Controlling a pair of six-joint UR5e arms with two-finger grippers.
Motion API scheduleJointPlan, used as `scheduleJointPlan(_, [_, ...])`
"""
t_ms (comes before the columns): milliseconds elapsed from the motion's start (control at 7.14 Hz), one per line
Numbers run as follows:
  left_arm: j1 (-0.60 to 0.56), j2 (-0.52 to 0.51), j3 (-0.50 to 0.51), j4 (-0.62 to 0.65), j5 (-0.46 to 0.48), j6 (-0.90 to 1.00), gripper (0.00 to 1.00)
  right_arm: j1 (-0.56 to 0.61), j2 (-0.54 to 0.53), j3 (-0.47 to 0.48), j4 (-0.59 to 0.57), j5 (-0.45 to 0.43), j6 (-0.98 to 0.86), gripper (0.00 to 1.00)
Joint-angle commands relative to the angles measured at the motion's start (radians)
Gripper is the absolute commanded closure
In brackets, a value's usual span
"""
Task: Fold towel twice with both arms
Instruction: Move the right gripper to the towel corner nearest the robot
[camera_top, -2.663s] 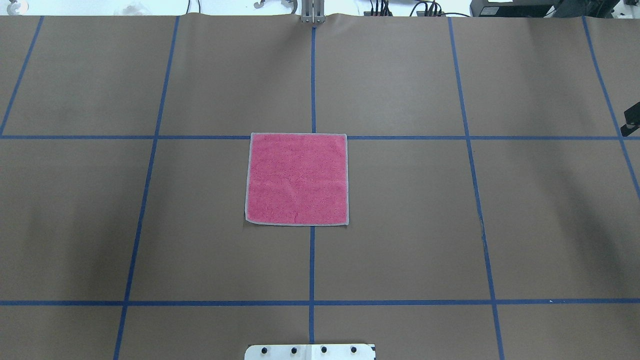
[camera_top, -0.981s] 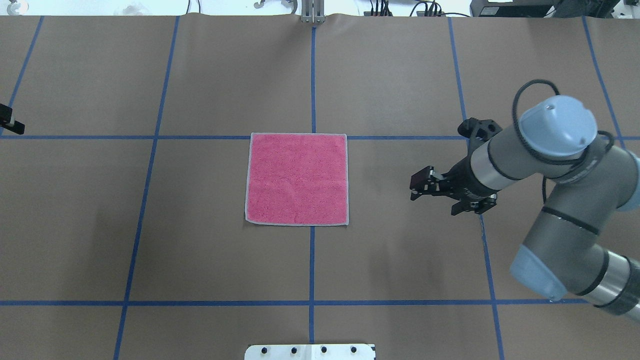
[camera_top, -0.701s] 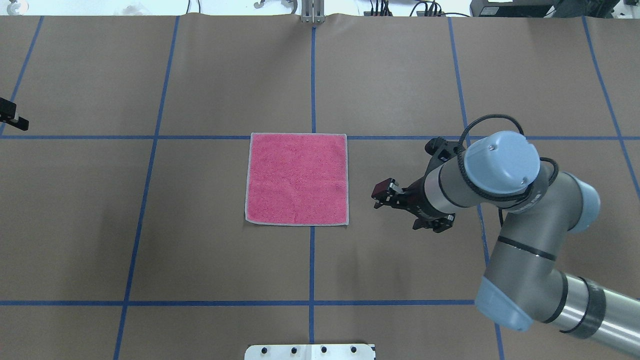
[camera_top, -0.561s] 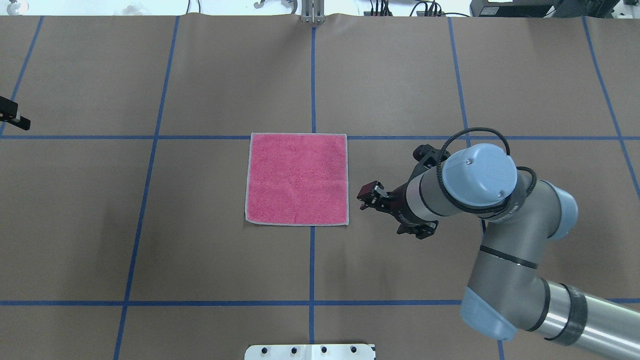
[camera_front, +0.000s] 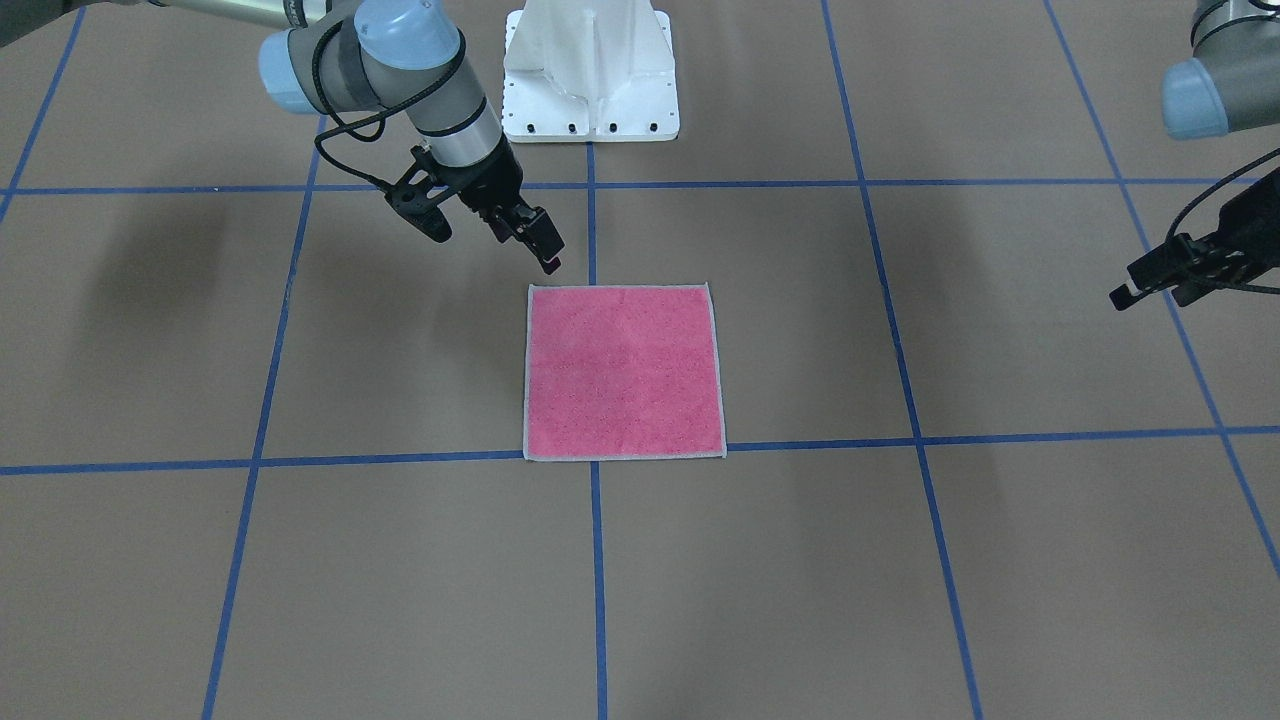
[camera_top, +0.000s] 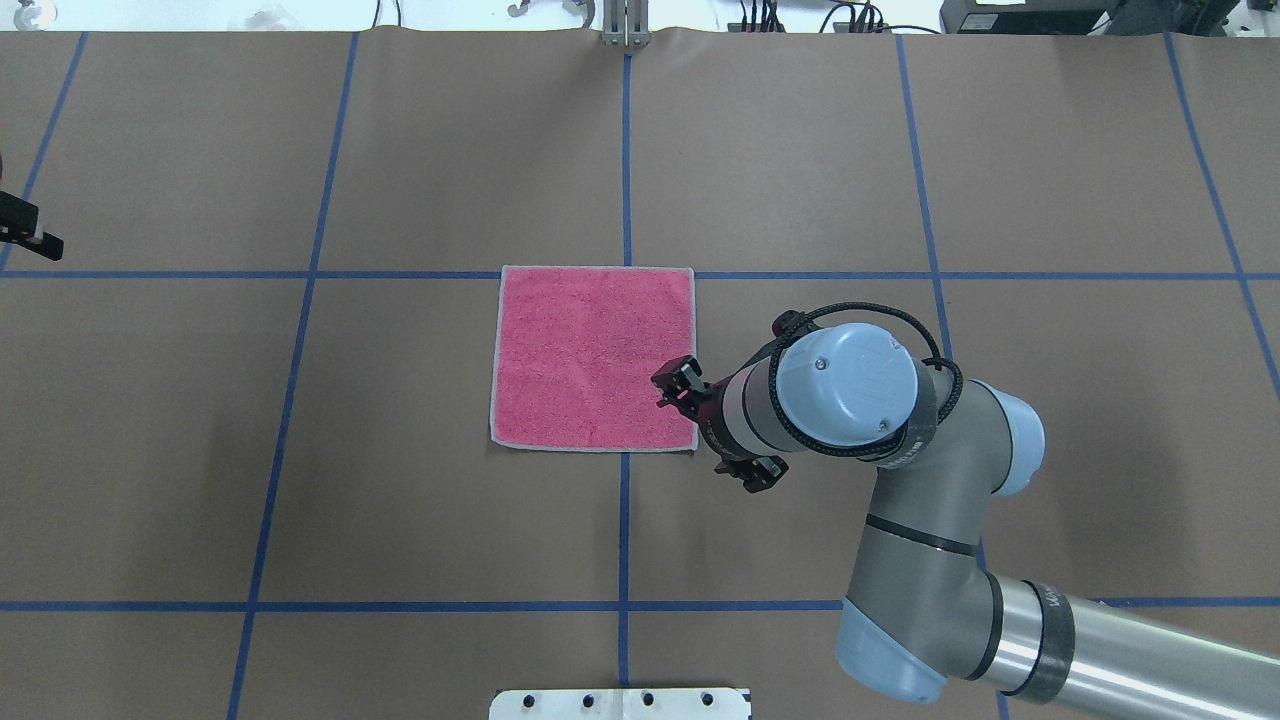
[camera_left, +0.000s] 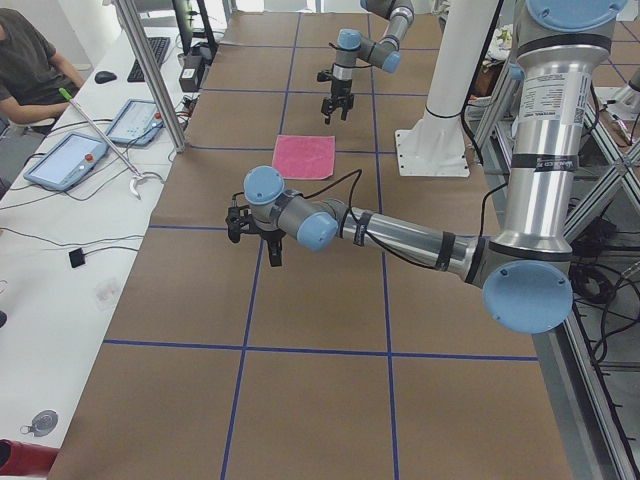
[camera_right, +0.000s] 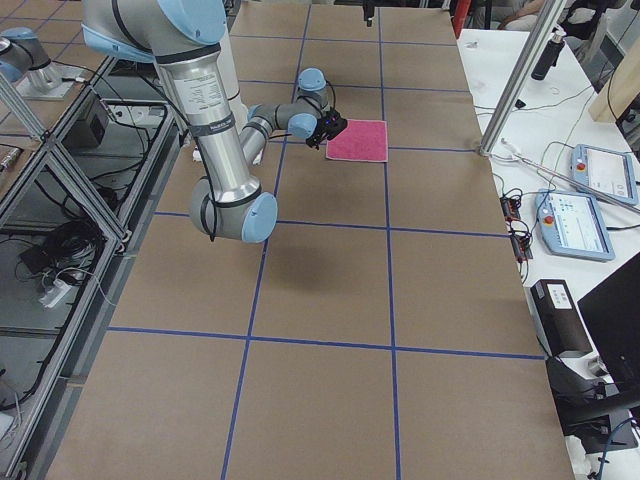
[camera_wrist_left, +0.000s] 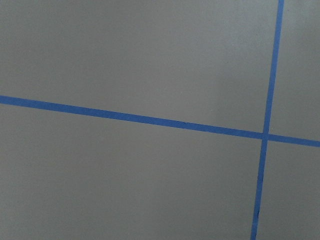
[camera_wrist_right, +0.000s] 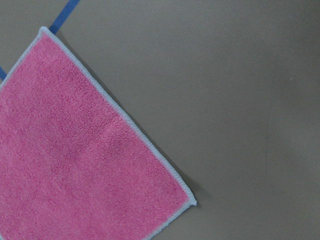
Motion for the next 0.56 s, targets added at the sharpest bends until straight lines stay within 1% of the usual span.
scheduleJointPlan(0, [0.0,0.0,-0.003,0.0,-0.002,0.0,0.0,-0.016,0.025,-0.037,-0.001,-0.038,-0.002,0.0])
scheduleJointPlan(140, [0.0,0.0,-0.004,-0.001,0.001,0.0,0.0,-0.019,0.023,-0.054,0.0,-0.038,-0.013,0.0])
scheduleJointPlan(420, [0.0,0.0,-0.006,-0.001,0.003,-0.021,0.0,-0.032,0.019,-0.057,0.0,-0.035,-0.044,0.0])
